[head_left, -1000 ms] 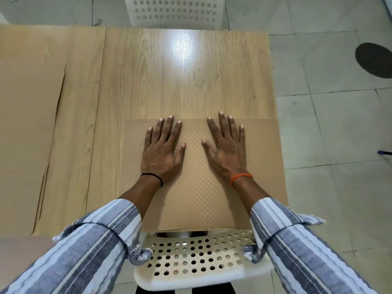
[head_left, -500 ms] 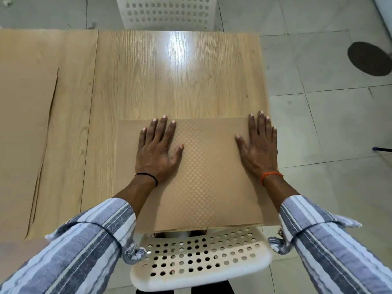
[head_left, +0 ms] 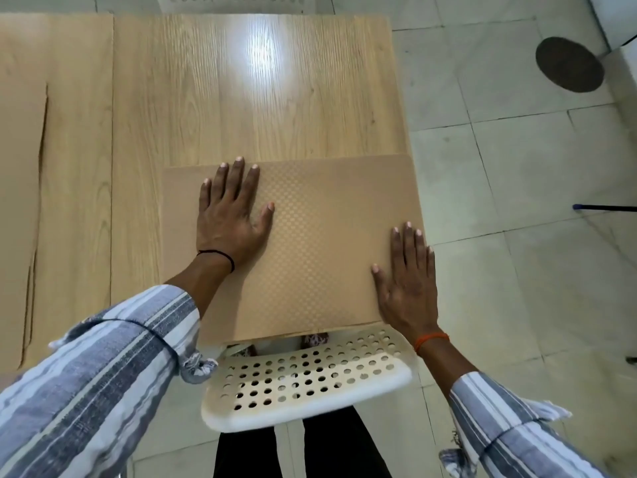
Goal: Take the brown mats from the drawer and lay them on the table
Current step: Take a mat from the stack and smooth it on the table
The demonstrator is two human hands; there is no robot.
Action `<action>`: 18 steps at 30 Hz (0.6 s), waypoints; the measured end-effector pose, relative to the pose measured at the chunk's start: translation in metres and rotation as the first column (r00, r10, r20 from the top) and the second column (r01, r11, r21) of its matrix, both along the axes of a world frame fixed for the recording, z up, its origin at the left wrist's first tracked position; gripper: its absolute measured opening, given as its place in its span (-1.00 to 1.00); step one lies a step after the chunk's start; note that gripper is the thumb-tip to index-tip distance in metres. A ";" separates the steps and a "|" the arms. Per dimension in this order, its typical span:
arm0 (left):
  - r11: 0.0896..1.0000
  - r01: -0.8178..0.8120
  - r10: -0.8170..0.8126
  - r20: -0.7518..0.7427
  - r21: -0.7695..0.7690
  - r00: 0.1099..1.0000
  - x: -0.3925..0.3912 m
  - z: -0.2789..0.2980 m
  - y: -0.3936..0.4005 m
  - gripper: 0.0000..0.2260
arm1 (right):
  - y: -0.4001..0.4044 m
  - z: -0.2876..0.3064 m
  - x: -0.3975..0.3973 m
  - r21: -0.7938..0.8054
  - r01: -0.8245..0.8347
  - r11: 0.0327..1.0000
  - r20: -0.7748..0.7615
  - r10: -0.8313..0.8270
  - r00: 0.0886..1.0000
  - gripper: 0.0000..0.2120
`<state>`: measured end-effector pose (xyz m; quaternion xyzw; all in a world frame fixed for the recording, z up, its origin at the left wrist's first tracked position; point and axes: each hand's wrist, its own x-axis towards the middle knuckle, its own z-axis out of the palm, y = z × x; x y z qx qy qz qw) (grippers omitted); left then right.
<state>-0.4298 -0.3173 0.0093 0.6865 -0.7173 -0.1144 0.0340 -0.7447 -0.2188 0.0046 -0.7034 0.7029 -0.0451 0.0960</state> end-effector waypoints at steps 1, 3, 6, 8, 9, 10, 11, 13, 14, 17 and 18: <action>1.000 0.000 0.000 0.003 0.003 1.000 0.000 0.000 0.000 -0.37 | 0.001 0.000 0.000 -0.003 -0.001 1.000 -0.003 0.001 1.000 -0.34; 1.000 0.002 -0.002 -0.002 0.010 1.000 0.000 0.001 0.001 -0.37 | 0.002 0.001 0.001 -0.011 -0.001 1.000 -0.006 0.001 1.000 -0.34; 1.000 0.012 -0.012 0.003 0.025 1.000 0.001 0.003 0.000 -0.38 | 0.001 0.001 0.001 -0.020 -0.002 1.000 -0.017 0.001 1.000 -0.35; 0.997 -0.038 0.039 -0.015 0.063 0.999 -0.006 0.006 0.002 -0.40 | 0.000 -0.001 0.002 -0.020 -0.006 1.000 -0.028 0.005 1.000 -0.35; 0.994 -0.081 0.083 -0.032 0.074 0.996 -0.017 0.008 0.008 -0.41 | -0.001 -0.001 0.002 -0.021 -0.005 1.000 -0.031 0.004 1.000 -0.36; 0.991 -0.117 0.120 -0.048 0.070 0.992 -0.034 0.010 0.017 -0.42 | -0.001 -0.002 0.001 -0.018 -0.003 1.000 -0.034 0.002 0.999 -0.36; 0.991 -0.127 0.130 -0.064 0.050 0.989 -0.056 0.013 0.031 -0.42 | 0.000 -0.002 0.001 -0.019 0.001 1.000 -0.035 -0.002 0.999 -0.37; 0.999 -0.051 0.052 -0.109 0.011 0.993 -0.111 0.018 0.066 -0.43 | 0.000 -0.003 0.000 -0.027 0.002 1.000 -0.032 -0.003 0.999 -0.38; 1.000 0.001 0.000 -0.127 0.007 0.992 -0.137 0.017 0.082 -0.44 | 0.000 -0.004 0.001 -0.030 0.002 1.000 -0.028 -0.003 1.000 -0.38; 0.998 0.020 -0.010 -0.141 0.068 0.990 -0.187 0.006 0.116 -0.45 | 0.000 -0.007 0.001 -0.034 -0.004 0.999 -0.043 0.003 0.999 -0.40; 0.996 0.005 0.005 -0.118 0.084 0.993 -0.192 0.002 0.121 -0.45 | 0.001 -0.007 0.001 -0.034 -0.004 0.999 -0.049 0.002 0.999 -0.41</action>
